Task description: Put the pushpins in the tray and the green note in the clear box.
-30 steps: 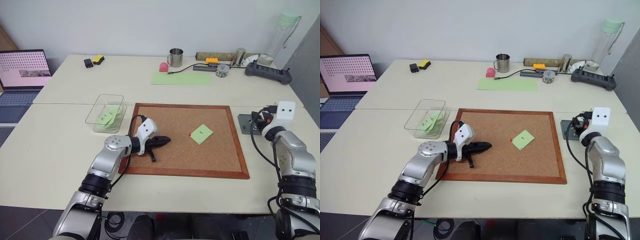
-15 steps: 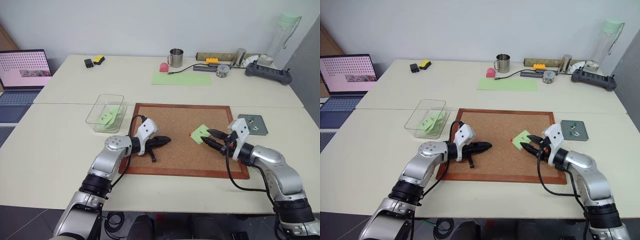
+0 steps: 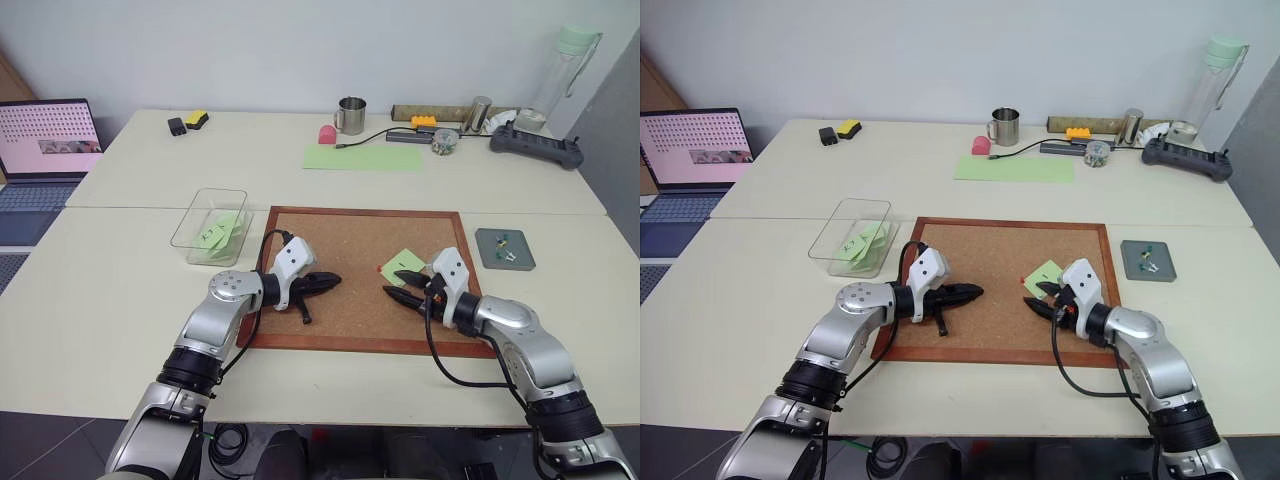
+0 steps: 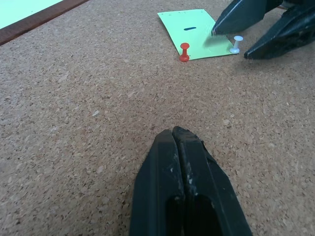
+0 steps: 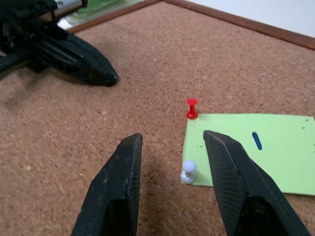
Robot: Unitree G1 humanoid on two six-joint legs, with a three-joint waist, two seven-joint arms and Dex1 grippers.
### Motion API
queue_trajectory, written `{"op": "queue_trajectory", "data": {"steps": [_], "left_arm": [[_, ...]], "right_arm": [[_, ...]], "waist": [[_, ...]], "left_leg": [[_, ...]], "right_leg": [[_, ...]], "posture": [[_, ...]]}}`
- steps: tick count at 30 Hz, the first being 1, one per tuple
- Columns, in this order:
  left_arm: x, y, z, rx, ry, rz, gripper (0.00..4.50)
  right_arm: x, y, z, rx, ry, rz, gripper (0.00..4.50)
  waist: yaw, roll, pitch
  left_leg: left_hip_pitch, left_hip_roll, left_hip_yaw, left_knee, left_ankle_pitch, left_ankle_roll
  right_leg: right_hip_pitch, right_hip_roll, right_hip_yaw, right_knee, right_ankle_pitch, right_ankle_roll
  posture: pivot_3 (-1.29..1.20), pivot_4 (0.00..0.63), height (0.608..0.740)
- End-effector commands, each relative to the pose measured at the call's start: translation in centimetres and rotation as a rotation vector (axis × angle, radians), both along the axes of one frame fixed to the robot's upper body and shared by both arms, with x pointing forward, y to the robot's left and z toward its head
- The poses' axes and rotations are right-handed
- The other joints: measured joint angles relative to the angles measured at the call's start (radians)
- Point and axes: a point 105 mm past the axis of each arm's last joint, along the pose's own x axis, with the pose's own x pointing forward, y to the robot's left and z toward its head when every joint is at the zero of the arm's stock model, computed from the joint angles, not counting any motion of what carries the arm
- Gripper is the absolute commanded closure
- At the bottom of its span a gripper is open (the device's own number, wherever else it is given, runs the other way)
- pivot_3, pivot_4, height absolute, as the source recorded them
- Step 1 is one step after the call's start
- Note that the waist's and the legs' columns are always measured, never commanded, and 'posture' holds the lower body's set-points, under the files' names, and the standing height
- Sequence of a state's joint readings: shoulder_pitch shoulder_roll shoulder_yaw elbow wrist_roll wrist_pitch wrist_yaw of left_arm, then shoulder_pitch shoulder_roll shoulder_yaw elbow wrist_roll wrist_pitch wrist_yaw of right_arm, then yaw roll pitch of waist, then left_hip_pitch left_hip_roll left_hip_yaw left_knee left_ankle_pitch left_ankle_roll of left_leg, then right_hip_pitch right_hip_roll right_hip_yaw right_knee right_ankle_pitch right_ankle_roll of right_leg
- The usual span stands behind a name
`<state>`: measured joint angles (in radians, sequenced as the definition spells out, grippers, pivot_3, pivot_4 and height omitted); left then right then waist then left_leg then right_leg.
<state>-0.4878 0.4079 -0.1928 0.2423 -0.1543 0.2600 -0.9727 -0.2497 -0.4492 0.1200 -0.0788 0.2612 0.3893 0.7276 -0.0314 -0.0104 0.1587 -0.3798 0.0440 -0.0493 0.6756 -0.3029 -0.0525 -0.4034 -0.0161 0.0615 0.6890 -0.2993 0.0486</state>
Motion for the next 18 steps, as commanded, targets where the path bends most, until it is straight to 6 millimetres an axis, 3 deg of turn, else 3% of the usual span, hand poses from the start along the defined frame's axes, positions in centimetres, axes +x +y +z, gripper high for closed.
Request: {"op": "queue_trajectory", "data": {"steps": [1,7,15,18], "left_arm": [[-0.3,0.6,-1.3,0.045,0.045,0.014,4.50],[-0.4,0.6,-1.4,0.046,0.049,0.016,4.50],[-0.3,0.7,-1.4,0.049,0.046,0.017,4.50],[-0.3,0.7,-1.4,0.050,0.048,0.015,4.50]], "right_arm": [[0.1,0.2,0.8,0.004,-0.037,0.020,3.17],[0.1,0.3,1.0,0.017,-0.041,0.028,4.47],[-0.3,0.5,5.0,0.183,-0.123,0.029,4.50],[0.2,-0.6,6.6,0.228,-0.174,-0.051,4.50]], "waist": [[0.000,0.000,0.000],[0.000,0.000,0.000],[0.000,0.000,0.000],[0.000,0.000,0.000]], "left_leg": [[0.000,0.000,0.000,0.000,0.000,0.000],[0.000,0.000,0.000,0.000,0.000,0.000],[0.000,0.000,-0.001,0.000,0.000,0.000],[0.000,0.000,-0.001,0.000,0.000,0.000]], "right_leg": [[0.000,0.000,0.000,0.000,0.000,0.000],[0.000,0.000,0.000,0.000,0.000,0.000],[0.000,0.000,0.000,0.000,0.000,0.000],[0.000,0.000,0.000,0.000,0.000,0.000]], "posture": [[0.00,0.150,0.740],[0.00,0.150,0.740],[0.00,0.150,0.740],[0.00,0.150,0.740]]}}
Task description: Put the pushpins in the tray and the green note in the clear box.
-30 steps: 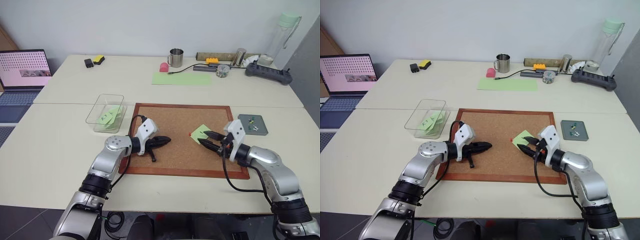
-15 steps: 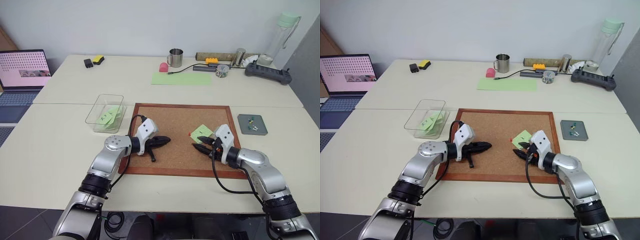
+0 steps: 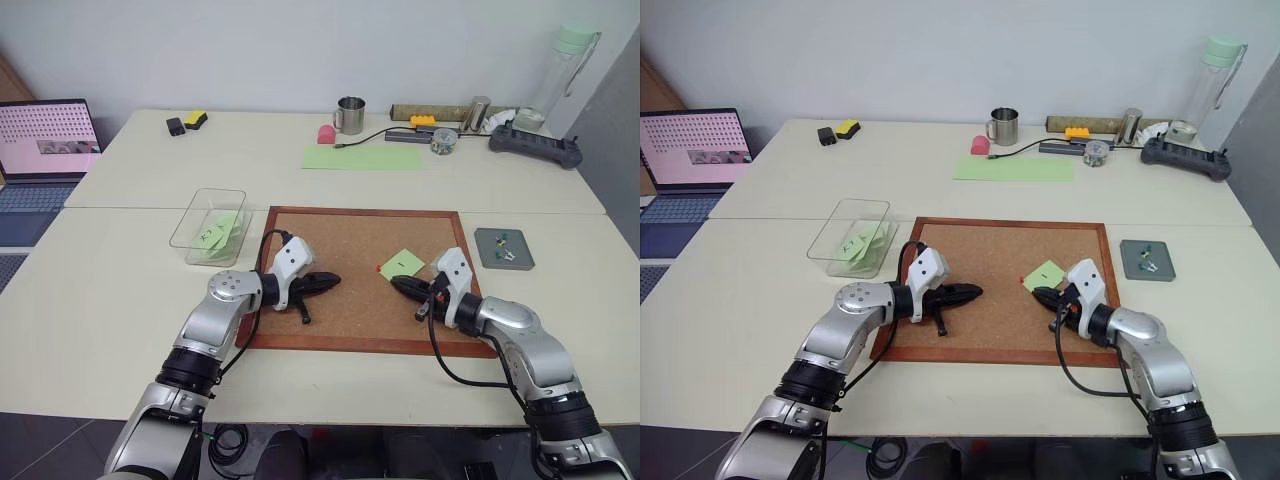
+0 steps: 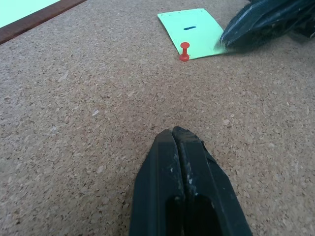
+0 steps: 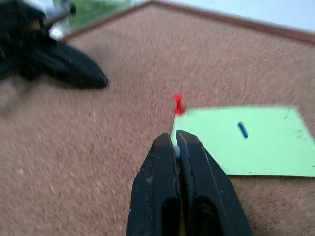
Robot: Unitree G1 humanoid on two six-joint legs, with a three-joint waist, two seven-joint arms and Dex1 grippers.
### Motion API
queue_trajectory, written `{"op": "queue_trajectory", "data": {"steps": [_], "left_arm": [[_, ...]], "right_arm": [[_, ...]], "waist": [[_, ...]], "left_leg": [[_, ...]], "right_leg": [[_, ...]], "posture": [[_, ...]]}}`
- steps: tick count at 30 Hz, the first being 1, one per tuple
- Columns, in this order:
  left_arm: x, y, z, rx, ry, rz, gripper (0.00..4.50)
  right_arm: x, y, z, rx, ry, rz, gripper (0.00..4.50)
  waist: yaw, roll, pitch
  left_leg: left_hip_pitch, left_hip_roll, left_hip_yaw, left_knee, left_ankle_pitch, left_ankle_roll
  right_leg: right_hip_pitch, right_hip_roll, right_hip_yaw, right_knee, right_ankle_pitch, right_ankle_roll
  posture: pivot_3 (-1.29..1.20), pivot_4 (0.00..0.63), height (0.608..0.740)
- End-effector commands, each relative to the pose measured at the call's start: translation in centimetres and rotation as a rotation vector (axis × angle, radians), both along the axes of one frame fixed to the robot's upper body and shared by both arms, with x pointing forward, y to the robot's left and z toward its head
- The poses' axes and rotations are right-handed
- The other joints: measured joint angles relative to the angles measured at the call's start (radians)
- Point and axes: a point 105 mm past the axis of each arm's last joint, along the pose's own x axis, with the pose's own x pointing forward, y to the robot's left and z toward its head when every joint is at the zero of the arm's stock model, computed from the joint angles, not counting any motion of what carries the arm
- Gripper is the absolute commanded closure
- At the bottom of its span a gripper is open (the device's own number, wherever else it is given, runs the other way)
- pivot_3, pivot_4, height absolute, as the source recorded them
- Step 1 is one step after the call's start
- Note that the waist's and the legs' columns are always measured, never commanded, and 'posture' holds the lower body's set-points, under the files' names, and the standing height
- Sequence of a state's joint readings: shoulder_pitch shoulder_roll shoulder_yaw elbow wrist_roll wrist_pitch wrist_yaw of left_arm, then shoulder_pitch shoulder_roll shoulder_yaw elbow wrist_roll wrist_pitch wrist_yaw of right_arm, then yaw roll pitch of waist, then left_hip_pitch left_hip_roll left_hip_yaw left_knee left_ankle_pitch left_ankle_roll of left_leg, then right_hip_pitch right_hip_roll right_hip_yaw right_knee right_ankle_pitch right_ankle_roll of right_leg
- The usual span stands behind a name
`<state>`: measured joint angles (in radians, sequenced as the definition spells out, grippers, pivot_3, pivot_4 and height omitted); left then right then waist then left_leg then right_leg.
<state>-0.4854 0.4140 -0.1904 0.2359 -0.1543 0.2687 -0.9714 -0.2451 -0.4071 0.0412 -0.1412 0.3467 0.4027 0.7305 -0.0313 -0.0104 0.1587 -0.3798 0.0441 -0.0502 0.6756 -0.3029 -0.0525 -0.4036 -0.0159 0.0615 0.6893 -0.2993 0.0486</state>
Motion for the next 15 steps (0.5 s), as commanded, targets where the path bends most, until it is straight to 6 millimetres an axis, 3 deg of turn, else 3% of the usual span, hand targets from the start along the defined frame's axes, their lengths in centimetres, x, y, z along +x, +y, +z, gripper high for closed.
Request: {"op": "queue_trajectory", "data": {"steps": [1,6,8,11,15], "left_arm": [[-0.3,0.5,-1.4,0.046,0.046,0.008,4.50],[-0.4,0.5,-1.5,0.047,0.049,0.003,4.50],[-0.4,0.4,-1.5,0.047,0.050,0.001,4.50],[-0.3,0.4,-1.5,0.047,0.050,0.000,4.50],[-0.3,0.3,-1.5,0.047,0.049,-0.002,4.50]], "right_arm": [[0.3,-1.2,4.5,0.114,-0.128,-0.074,4.50],[1.7,-5.1,6.7,0.224,-0.157,-0.276,4.50],[2.5,-7.0,6.3,0.183,-0.153,-0.372,4.50],[4.1,-11.5,5.1,0.040,-0.158,-0.614,4.50],[4.7,-14.8,4.4,0.022,-0.119,-0.765,4.50]], "waist": [[0.000,0.000,0.000],[0.000,0.000,0.000],[0.000,0.000,0.000],[0.000,0.000,0.000],[0.000,0.000,0.000]], "left_leg": [[0.000,0.000,0.000,0.000,0.000,0.000],[0.000,0.000,0.000,0.000,0.000,0.000],[0.000,0.000,0.000,0.000,0.000,0.000],[0.000,0.000,0.000,0.000,0.000,0.000],[0.000,0.000,0.001,0.000,0.000,0.000]], "right_leg": [[0.000,0.000,0.000,0.000,0.000,0.000],[0.000,0.000,0.000,0.000,0.000,0.000],[0.000,0.000,0.000,0.000,0.000,0.000],[0.000,0.000,0.000,0.000,0.000,0.000],[0.000,0.000,0.000,0.000,0.000,0.000]], "posture": [[0.00,0.150,0.740],[0.00,0.150,0.740],[0.00,0.150,0.740],[0.00,0.150,0.740],[0.00,0.150,0.740]]}}
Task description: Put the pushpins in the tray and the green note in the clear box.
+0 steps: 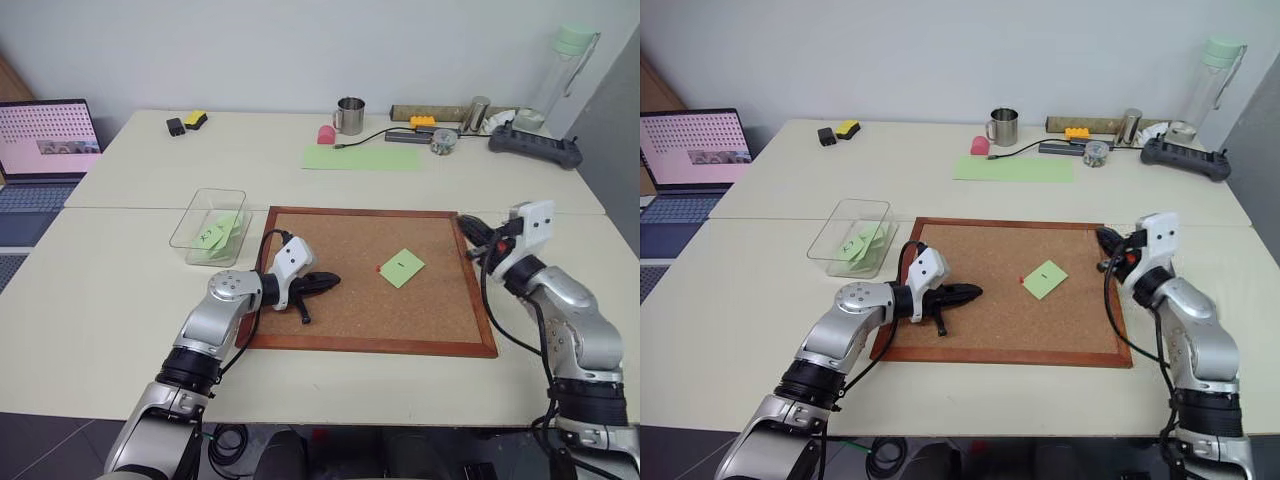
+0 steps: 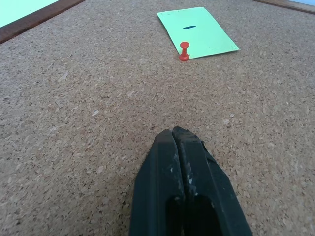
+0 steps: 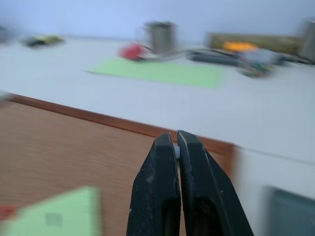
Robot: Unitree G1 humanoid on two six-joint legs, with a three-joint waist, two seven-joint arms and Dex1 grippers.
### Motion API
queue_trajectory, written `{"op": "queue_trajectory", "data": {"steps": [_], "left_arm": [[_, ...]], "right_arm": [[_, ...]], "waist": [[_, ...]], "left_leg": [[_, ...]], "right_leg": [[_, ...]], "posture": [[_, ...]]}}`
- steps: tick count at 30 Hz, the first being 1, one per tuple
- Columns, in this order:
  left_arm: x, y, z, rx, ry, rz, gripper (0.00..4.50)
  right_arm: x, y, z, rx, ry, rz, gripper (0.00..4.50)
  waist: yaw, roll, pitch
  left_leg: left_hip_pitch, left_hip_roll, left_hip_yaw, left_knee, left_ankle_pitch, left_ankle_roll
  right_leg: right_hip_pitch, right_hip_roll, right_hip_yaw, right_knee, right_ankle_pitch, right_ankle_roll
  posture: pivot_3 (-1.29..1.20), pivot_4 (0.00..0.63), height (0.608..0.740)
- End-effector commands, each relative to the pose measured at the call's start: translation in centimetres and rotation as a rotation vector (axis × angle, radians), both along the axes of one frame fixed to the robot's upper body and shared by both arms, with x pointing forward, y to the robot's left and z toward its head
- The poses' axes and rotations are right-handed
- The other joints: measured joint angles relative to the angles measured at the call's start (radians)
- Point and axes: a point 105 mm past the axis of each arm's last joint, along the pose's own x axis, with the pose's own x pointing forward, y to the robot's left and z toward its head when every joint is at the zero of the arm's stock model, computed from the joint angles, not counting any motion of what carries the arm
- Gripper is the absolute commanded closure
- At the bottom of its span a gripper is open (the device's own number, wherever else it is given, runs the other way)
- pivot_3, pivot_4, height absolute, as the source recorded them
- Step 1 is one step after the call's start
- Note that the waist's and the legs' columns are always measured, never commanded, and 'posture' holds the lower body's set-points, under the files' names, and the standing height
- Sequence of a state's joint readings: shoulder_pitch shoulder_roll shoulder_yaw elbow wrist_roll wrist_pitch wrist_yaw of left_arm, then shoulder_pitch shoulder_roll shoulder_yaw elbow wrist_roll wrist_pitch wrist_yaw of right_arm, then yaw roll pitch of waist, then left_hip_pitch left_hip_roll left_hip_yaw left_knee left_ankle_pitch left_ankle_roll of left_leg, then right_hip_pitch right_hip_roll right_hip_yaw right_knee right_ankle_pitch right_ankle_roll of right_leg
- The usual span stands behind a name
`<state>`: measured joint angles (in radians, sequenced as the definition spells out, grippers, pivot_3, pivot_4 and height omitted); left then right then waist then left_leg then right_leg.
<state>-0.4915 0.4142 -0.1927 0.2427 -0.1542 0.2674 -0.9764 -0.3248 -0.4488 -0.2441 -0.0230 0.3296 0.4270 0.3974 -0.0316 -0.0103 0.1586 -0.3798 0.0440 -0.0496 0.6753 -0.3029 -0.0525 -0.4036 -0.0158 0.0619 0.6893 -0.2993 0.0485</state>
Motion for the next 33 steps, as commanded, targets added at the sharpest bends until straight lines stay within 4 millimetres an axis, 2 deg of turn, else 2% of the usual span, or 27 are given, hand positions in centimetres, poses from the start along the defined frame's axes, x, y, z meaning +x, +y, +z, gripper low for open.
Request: {"op": "queue_trajectory", "data": {"steps": [1,6,14,17,20,22,26,31,33], "left_arm": [[-0.3,0.4,-1.5,0.046,0.048,0.002,4.50],[-0.4,0.5,-1.6,0.047,0.049,0.006,4.50],[-0.5,0.5,-1.7,0.045,0.050,0.012,4.50],[-0.6,0.5,-1.7,0.045,0.050,0.011,4.50],[-0.6,0.5,-1.7,0.046,0.049,0.007,4.50],[-0.6,0.4,-1.7,0.047,0.049,0.005,4.50],[-0.6,0.4,-1.7,0.047,0.049,0.002,4.50],[-0.7,0.4,-1.7,0.051,0.047,-0.001,4.50],[-0.8,0.3,-1.7,0.051,0.048,-0.002,4.50]], "right_arm": [[0.5,-3.8,0.8,-0.016,-0.017,-0.170,4.50],[0.6,-5.4,-0.5,-0.031,0.045,-0.223,4.50],[0.5,-6.4,-0.8,-0.029,0.044,-0.255,2.95],[0.5,-6.2,-0.2,-0.028,0.004,-0.242,2.95],[0.5,-5.2,0.7,-0.027,-0.042,-0.191,2.95],[0.3,-3.2,1.0,-0.039,-0.062,-0.085,2.95],[-1.2,2.7,0.8,-0.014,-0.049,0.213,2.95],[-3.3,8.7,-0.8,-0.027,-0.005,0.468,2.95],[-3.8,10.5,-1.6,-0.060,0.010,0.536,2.95]], "waist": [[0.000,0.000,0.000],[0.000,0.000,0.000],[0.000,0.000,0.000],[0.000,0.000,0.000],[0.000,0.000,0.000],[0.000,0.000,0.000],[0.000,0.000,0.000],[0.000,0.000,0.000],[0.000,0.000,0.000]], "left_leg": [[0.000,0.000,0.000,0.000,0.000,0.000],[0.000,0.000,0.001,0.000,0.000,0.000],[0.000,0.000,0.001,0.000,0.000,0.000],[0.000,0.000,0.001,0.000,0.000,0.000],[0.000,0.000,0.001,0.000,0.000,0.000],[0.000,0.000,0.001,0.000,0.000,0.000],[0.000,0.000,0.000,0.000,0.000,0.000],[0.000,0.000,0.000,0.000,0.000,0.000],[0.000,0.000,0.000,0.000,0.000,0.000]], "right_leg": [[0.000,0.000,0.000,0.000,0.000,0.000],[0.000,0.000,0.000,0.000,0.000,0.000],[0.000,0.000,0.000,0.000,0.000,0.000],[0.000,0.000,0.001,0.000,0.000,0.000],[0.000,0.000,0.000,0.000,0.000,0.000],[0.000,0.000,0.000,0.000,0.000,0.000],[0.000,0.000,0.000,0.000,0.000,0.000],[0.000,0.000,0.000,0.000,0.000,0.000],[0.000,0.000,0.000,0.000,0.000,0.000]], "posture": [[0.00,0.150,0.740],[0.00,0.150,0.740],[0.00,0.150,0.740],[0.00,0.150,0.740],[0.00,0.150,0.740],[0.00,0.150,0.740],[0.00,0.150,0.740],[0.00,0.150,0.740],[0.00,0.150,0.740]]}}
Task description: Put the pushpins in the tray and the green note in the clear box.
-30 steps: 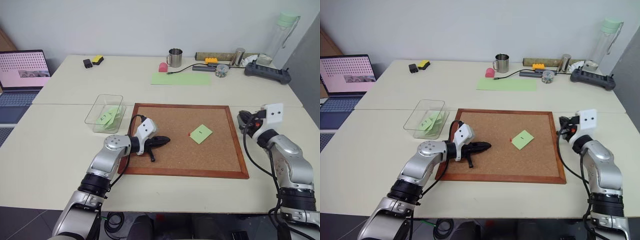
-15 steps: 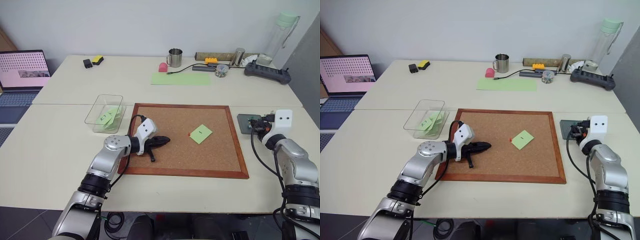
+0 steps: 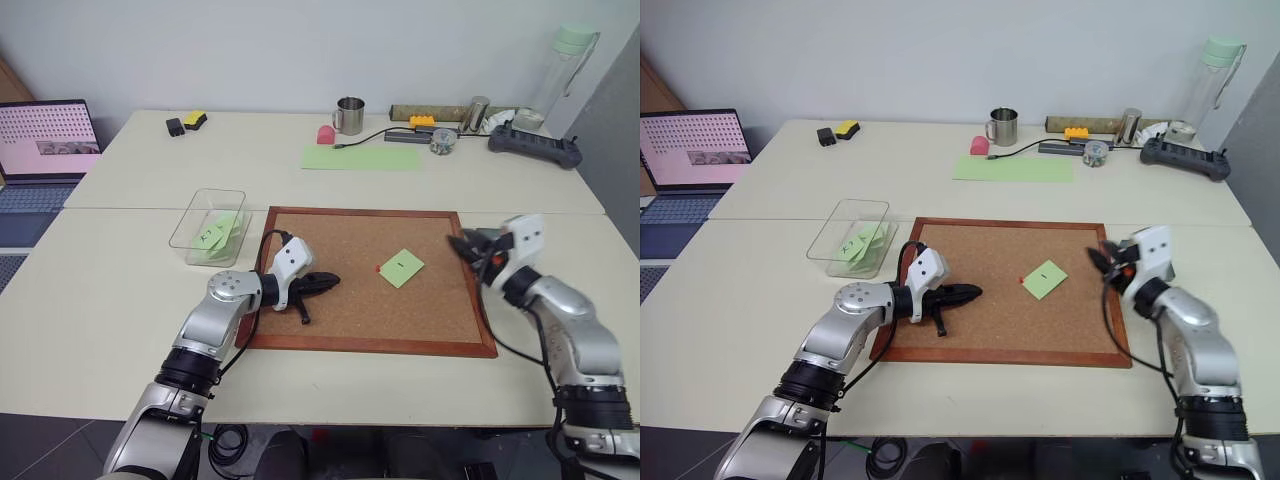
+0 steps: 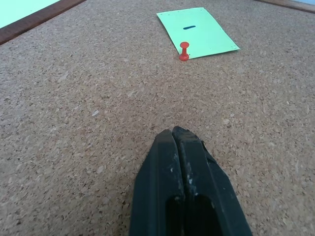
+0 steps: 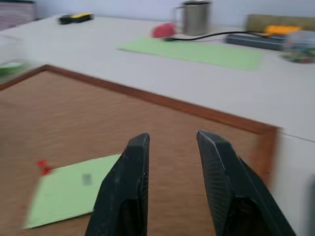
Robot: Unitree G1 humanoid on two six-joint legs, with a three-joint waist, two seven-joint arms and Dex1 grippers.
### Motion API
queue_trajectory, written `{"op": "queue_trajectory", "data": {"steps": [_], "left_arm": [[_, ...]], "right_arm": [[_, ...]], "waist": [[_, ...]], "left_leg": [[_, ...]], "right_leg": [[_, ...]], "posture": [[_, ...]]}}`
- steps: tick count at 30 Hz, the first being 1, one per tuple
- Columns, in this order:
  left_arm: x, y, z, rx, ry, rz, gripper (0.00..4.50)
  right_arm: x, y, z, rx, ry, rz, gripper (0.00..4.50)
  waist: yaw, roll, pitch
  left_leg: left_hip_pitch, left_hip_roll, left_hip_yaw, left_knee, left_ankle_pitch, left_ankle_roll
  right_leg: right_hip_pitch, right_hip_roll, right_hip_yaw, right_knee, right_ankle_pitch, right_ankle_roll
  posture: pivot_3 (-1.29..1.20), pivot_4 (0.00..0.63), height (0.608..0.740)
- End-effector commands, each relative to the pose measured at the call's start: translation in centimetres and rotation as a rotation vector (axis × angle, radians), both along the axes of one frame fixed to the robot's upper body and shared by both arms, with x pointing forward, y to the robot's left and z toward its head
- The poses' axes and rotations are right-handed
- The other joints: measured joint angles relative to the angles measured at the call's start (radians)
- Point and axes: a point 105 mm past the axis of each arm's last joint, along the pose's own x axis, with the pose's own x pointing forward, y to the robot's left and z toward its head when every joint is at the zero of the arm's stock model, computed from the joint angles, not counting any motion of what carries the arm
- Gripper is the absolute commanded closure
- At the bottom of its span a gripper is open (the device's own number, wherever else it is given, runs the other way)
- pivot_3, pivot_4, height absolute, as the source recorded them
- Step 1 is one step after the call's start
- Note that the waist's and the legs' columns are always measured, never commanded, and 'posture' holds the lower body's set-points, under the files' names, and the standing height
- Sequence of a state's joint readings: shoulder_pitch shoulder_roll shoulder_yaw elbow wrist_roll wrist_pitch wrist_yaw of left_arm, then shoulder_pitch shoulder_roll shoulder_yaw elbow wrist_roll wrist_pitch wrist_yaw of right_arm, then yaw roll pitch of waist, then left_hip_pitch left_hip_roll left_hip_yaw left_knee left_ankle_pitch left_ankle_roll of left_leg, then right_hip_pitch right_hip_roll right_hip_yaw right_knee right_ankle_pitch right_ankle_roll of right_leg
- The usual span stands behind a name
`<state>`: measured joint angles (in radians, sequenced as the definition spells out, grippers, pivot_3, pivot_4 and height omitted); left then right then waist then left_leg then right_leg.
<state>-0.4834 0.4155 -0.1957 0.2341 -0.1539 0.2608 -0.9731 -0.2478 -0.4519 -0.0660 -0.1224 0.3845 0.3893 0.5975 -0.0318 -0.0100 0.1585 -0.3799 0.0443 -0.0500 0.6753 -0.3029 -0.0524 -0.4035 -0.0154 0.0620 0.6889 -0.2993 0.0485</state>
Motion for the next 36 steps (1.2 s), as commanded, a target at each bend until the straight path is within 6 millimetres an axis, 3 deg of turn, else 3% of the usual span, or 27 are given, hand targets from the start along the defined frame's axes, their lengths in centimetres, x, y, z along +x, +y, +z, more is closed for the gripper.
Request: {"op": "queue_trajectory", "data": {"steps": [1,6,10,29,36], "left_arm": [[-0.6,0.4,-1.7,0.050,0.055,0.001,4.50],[-0.5,0.6,-1.6,0.055,0.048,0.007,4.50],[-0.6,0.8,-1.5,0.058,0.047,0.011,4.50],[-0.6,1.0,-1.5,0.058,0.052,0.026,4.50],[-0.6,1.0,-1.6,0.058,0.054,0.027,4.50]], "right_arm": [[-1.3,4.1,-0.2,-0.050,-0.024,0.171,2.95],[-1.0,6.6,-1.2,-0.109,-0.016,0.240,2.95],[0.0,7.0,-2.3,-0.194,-0.015,0.251,2.95],[1.9,7.8,-2.5,-0.117,0.012,0.222,2.95],[1.8,7.5,-2.2,-0.102,0.011,0.219,4.16]], "waist": [[0.000,0.000,0.000],[0.000,0.000,0.000],[0.000,0.000,0.000],[-0.001,0.000,0.000],[-0.001,0.000,0.000]], "left_leg": [[0.000,0.000,0.000,0.000,0.000,0.000],[0.000,0.000,0.000,0.000,0.000,0.000],[0.000,0.000,0.000,0.000,0.000,0.000],[0.000,0.000,-0.001,0.000,0.000,0.000],[0.000,0.000,-0.001,0.000,0.000,0.000]], "right_leg": [[0.000,0.000,0.000,0.000,0.000,0.000],[0.000,0.000,0.000,0.000,0.000,0.000],[0.000,0.000,0.000,0.000,0.000,0.000],[0.000,0.000,0.000,0.000,0.000,0.000],[0.000,0.000,0.000,0.000,0.000,0.000]], "posture": [[0.00,0.150,0.740],[0.00,0.150,0.740],[0.00,0.150,0.740],[0.00,0.150,0.740],[0.00,0.150,0.740]]}}
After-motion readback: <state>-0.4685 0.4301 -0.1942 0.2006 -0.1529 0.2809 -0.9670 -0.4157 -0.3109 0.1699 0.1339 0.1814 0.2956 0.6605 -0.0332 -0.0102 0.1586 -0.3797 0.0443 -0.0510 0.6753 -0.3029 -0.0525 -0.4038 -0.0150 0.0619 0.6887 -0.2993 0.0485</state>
